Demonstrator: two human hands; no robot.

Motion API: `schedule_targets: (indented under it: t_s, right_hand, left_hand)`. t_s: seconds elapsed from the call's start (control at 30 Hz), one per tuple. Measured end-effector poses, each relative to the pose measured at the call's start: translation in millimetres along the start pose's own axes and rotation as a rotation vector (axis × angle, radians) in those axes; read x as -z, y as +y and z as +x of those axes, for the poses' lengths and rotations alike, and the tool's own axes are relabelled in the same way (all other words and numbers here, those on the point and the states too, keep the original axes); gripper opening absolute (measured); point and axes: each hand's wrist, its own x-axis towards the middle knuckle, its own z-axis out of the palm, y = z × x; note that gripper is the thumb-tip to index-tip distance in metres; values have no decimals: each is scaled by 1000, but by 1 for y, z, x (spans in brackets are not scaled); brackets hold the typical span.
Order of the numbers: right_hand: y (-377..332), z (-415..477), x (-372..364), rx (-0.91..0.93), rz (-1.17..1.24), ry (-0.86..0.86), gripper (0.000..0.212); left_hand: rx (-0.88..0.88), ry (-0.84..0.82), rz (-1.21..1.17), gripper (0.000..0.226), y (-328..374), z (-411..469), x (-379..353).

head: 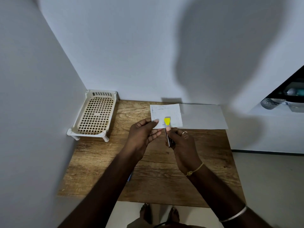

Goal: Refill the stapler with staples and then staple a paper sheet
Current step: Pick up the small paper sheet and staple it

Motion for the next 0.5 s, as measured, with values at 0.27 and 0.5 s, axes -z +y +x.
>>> schedule_targets:
  t_s: [0.27,0.5]
  right_hand:
    - [10,-2,0,19,-23,13,17]
    - [11,-3,3,15,-76,69,18]
  left_hand:
    - [-40,45,67,44,-6,0,-16]
    - [-68,39,78,49,-13,2,-16]
